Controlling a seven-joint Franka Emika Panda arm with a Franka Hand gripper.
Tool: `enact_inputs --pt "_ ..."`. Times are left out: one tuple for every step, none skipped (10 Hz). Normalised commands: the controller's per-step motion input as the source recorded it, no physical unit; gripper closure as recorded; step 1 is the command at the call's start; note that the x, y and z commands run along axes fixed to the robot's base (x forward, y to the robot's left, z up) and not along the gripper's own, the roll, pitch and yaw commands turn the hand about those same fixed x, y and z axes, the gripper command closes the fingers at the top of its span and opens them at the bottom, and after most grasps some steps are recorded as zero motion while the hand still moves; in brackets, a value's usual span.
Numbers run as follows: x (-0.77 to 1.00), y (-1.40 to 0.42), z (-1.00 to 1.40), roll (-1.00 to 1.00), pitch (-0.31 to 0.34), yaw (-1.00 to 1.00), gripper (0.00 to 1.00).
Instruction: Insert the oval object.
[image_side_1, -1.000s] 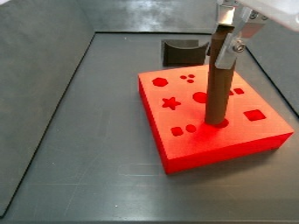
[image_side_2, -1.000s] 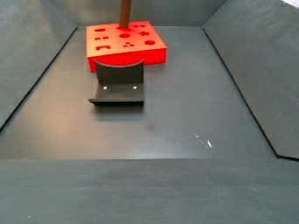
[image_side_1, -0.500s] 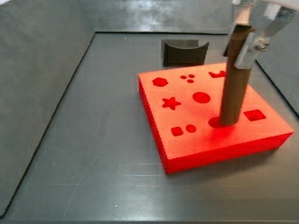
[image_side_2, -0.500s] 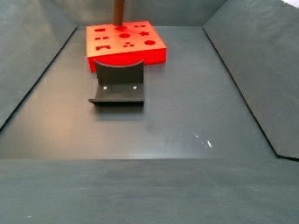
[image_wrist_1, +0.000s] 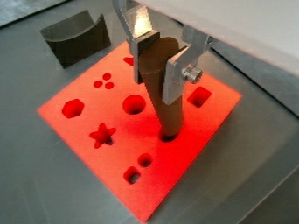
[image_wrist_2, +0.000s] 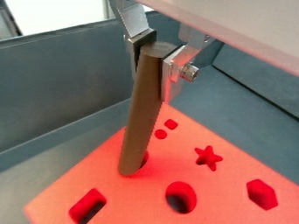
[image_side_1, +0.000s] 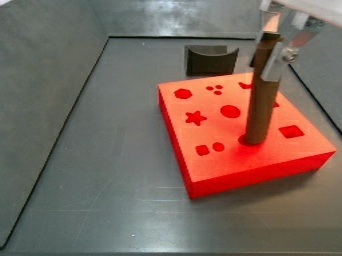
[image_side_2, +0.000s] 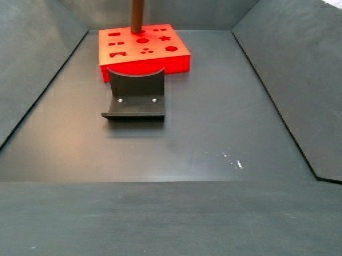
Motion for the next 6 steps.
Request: enact_inputs --pt "-0.03 -0.24 0.00 0.12 0.011 0.00 1.00" --pt "-0.05 -0.06 -0.03 0.01 0.000 0.00 1.00" --pt "-0.07 -0.12 -0.13 0.06 0.000 0.00 1.00" --pt "0.00 0.00 -0.16 0.01 0.000 0.00 1.00" --pt "-0.03 0.00 -0.16 0.00 0.000 0.00 1.00" --pt "-0.04 0.00 -0.24 0.07 0.043 0.00 1.00"
